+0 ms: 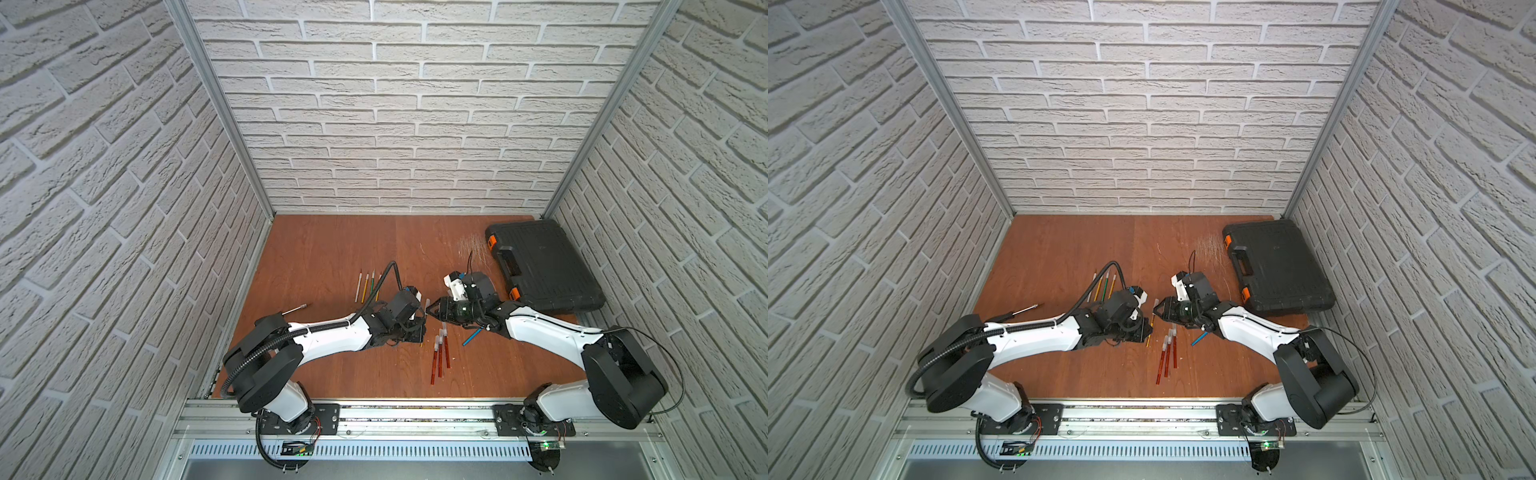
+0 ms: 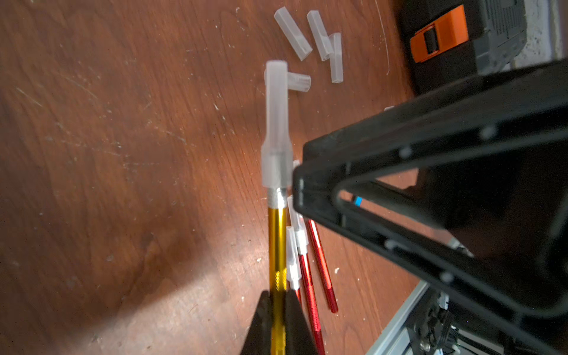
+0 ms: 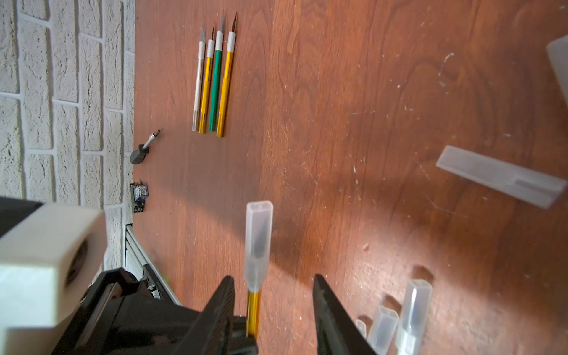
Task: Remove protective caps from carving knives
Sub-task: Remove the protective sleeve from the carving knife.
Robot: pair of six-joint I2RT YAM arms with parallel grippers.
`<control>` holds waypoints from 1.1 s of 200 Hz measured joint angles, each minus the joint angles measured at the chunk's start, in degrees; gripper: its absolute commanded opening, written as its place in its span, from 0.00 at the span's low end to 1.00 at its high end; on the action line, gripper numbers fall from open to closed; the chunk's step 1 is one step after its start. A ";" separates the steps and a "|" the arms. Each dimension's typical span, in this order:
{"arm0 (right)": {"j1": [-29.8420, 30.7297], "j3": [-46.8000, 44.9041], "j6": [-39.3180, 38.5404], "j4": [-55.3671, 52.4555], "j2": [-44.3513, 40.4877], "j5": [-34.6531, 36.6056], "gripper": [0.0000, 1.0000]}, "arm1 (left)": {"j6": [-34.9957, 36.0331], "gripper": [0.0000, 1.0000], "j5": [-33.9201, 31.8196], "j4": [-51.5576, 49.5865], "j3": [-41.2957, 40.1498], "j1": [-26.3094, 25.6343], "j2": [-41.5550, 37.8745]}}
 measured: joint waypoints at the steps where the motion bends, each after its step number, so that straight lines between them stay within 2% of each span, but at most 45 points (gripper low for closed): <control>1: 0.00 0.02 0.04 0.07 0.07 0.02 0.40 | 0.00 0.07 0.04 0.02 0.00 0.00 0.00; 144: 0.17 2.23 1.86 3.98 3.17 1.36 0.13 | -0.48 0.05 1.86 3.21 -2.14 0.02 -1.27; 220: 0.37 3.78 1.44 2.67 3.52 3.37 0.13 | -1.42 0.04 1.90 4.66 -2.51 0.00 -1.29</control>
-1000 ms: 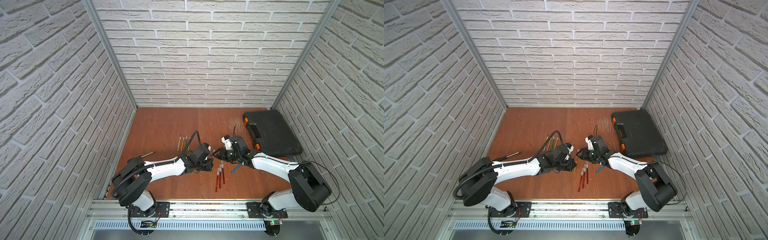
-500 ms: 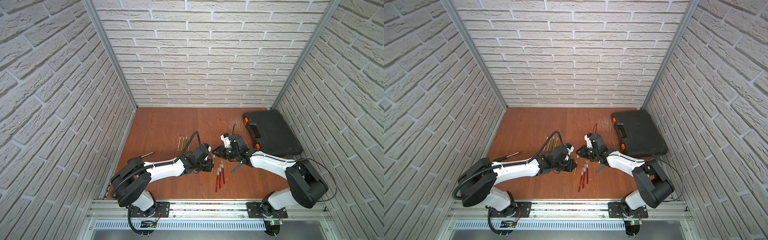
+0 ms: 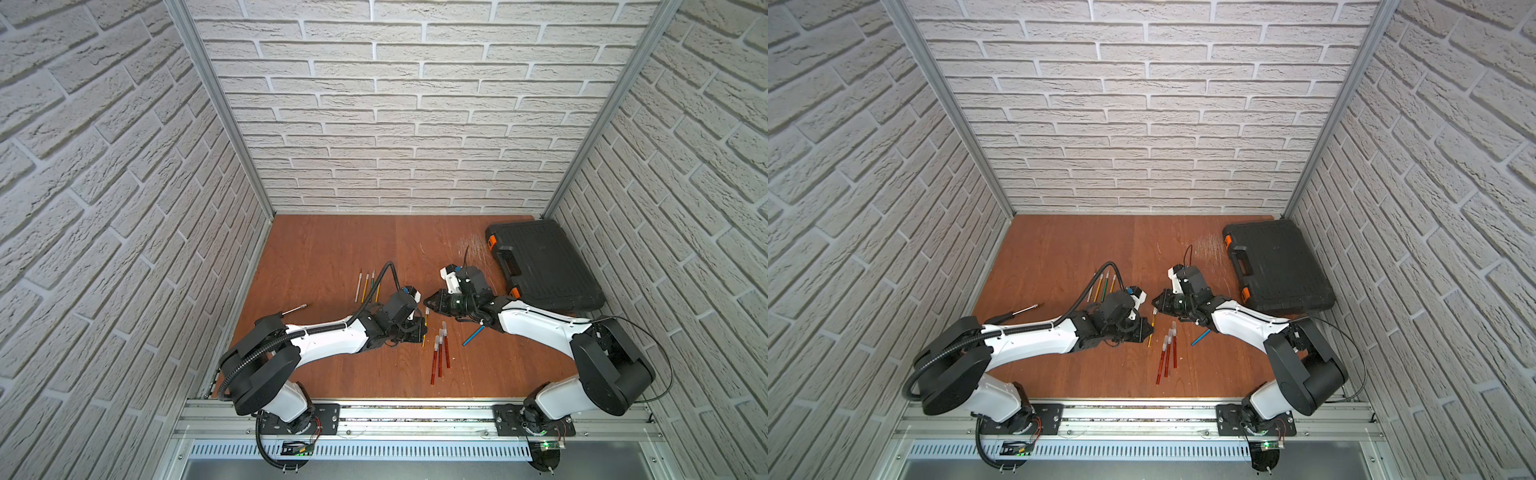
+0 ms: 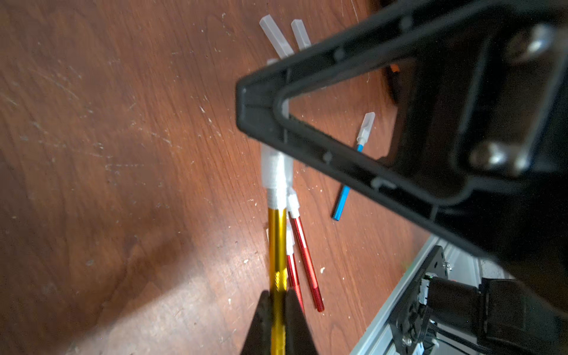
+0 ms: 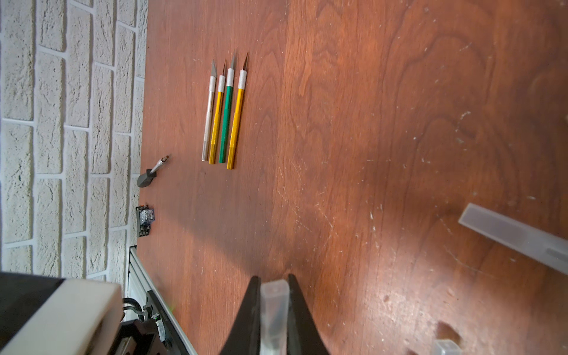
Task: Remove protective caps from carving knives
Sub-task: Remove the protective sleeve from the carving knife.
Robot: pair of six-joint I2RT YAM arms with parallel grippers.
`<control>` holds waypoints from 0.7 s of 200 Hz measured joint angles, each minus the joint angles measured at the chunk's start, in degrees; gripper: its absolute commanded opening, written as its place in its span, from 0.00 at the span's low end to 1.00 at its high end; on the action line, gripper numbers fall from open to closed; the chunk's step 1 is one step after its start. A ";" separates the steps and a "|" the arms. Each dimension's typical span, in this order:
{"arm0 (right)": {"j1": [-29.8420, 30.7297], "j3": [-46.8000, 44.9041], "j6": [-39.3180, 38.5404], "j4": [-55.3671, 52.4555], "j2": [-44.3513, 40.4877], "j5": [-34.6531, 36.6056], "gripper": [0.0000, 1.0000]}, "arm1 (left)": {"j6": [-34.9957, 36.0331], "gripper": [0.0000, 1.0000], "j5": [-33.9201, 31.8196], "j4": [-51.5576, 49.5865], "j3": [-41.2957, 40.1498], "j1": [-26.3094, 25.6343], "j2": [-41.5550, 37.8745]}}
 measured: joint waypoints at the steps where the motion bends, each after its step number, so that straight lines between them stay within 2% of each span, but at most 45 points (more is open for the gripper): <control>1: 0.00 0.04 -0.04 -0.02 0.00 0.07 0.13 | 0.00 0.04 -0.02 0.00 0.00 0.02 0.00; 140: -1.01 5.79 -1.77 -6.34 2.38 1.60 0.13 | -1.62 0.04 -3.87 2.86 0.02 -0.87 0.17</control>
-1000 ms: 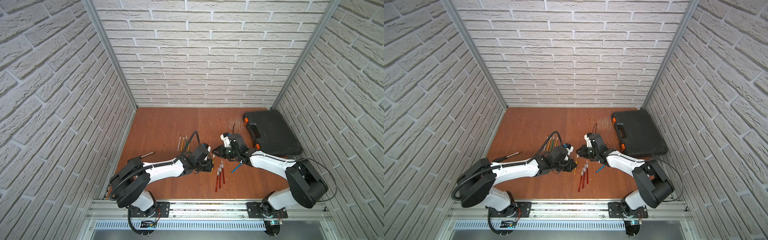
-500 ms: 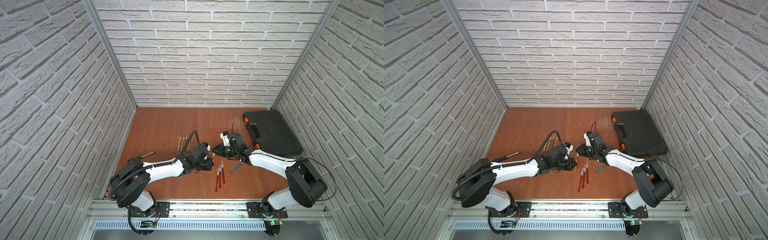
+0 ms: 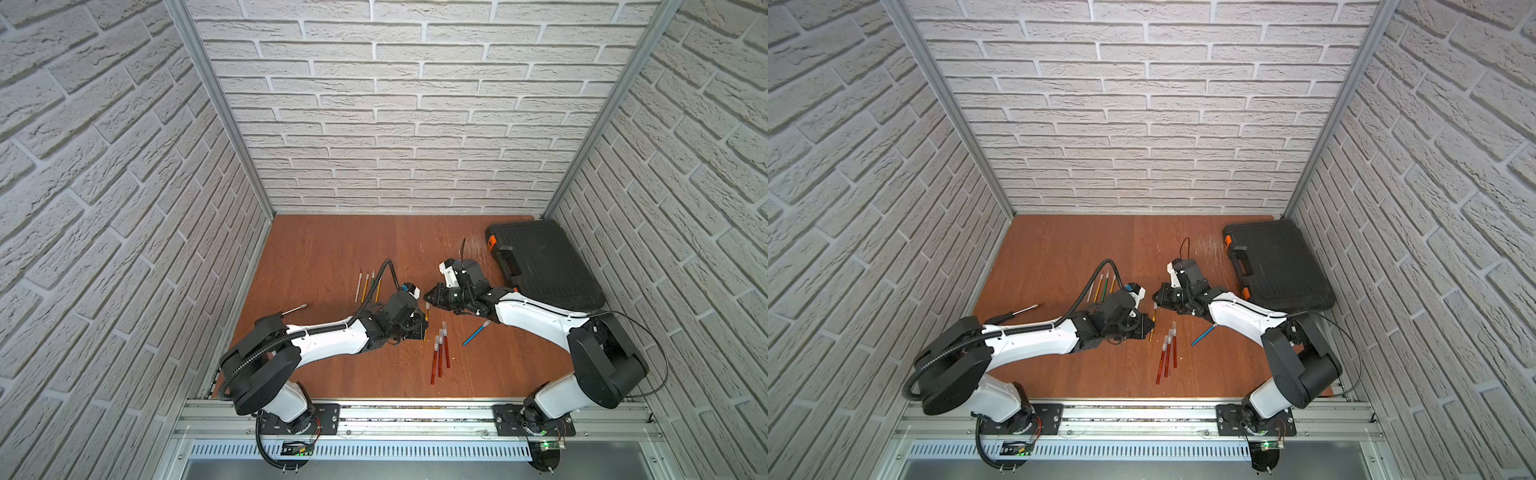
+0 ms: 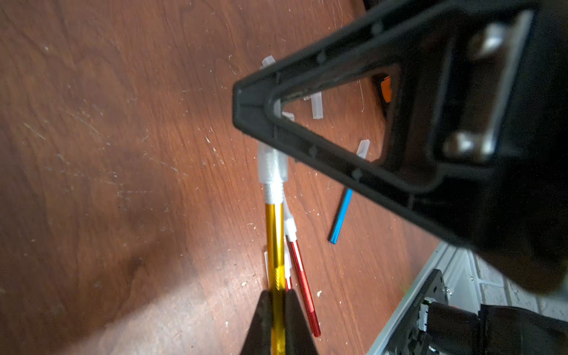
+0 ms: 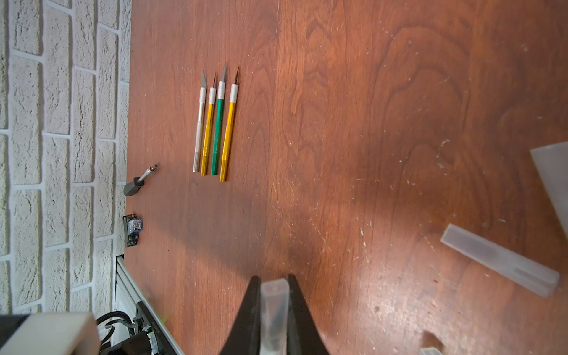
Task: Remove protective caps from carving knives
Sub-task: Remove the protective sleeve from the carving knife.
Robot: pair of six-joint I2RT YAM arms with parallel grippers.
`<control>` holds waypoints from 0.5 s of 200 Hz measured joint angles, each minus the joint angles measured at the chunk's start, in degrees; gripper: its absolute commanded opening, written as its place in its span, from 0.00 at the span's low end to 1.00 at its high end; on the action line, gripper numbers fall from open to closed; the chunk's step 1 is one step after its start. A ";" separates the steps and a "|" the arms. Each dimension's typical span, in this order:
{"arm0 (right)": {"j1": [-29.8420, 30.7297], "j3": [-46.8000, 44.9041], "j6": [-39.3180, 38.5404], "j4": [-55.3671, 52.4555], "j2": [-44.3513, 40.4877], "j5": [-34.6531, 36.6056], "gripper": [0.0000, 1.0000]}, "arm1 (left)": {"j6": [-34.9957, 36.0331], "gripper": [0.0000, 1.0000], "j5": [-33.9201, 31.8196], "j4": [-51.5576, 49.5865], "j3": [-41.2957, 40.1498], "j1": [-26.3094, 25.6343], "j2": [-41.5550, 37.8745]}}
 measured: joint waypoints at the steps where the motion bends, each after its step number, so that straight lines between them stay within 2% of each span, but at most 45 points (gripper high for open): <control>1: -0.02 0.00 0.00 -0.04 0.00 -0.02 0.13 | 0.00 0.04 -0.02 0.04 0.00 0.00 0.00; 100: -1.86 0.79 0.00 -1.05 0.00 -0.13 0.13 | -3.23 0.04 -1.97 4.11 0.02 -1.01 1.01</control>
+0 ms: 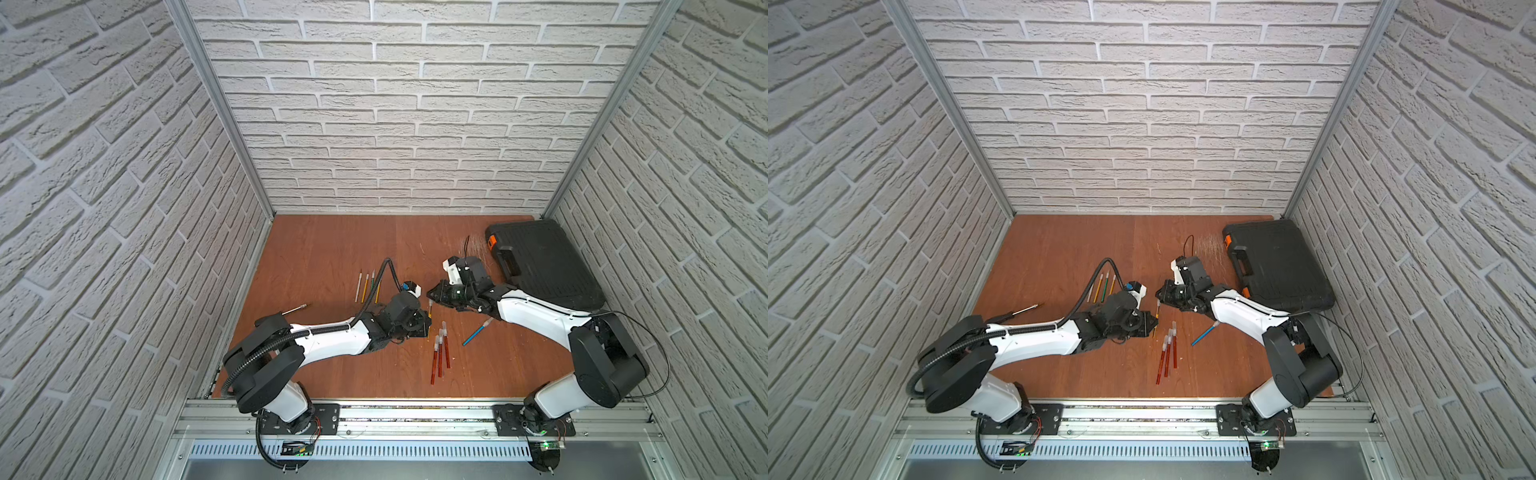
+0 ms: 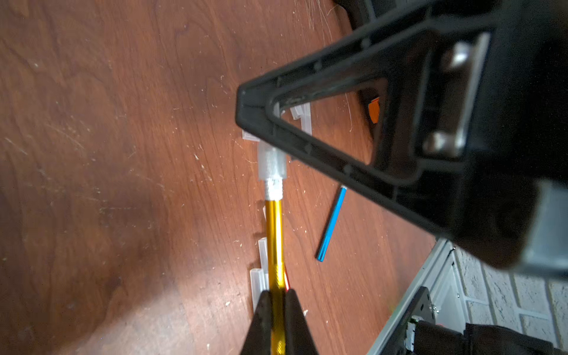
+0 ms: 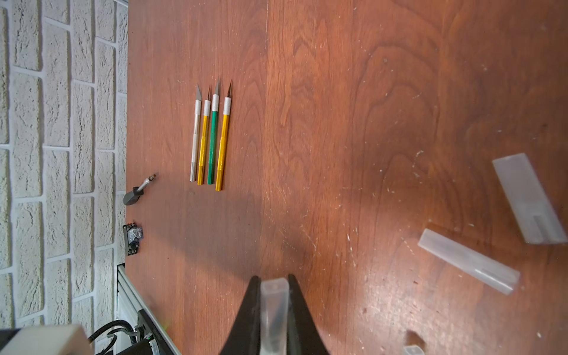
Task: Remove protective caps from carving knives
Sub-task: Remove the protective sleeve from the carving knife.
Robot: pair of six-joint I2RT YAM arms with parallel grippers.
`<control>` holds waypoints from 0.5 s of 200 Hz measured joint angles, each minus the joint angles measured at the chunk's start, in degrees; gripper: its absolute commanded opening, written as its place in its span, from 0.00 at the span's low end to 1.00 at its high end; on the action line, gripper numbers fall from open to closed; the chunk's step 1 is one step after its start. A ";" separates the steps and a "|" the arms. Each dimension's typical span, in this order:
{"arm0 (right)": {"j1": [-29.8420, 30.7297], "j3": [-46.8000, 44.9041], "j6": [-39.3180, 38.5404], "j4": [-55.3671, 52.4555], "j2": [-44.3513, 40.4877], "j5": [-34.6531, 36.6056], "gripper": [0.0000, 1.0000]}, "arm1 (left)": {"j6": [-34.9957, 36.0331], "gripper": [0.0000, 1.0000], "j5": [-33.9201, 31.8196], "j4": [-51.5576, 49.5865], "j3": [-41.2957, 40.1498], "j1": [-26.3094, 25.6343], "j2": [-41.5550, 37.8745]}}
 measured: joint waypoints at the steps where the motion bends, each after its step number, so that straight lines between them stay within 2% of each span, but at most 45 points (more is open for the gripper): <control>1: 0.00 0.00 0.00 -0.02 0.00 0.00 0.13 | -0.04 0.04 0.00 0.04 0.00 -0.02 0.00; 100: -1.60 1.09 -0.39 -2.36 0.00 -0.22 0.13 | -2.29 0.04 -0.83 3.28 0.04 -0.72 1.09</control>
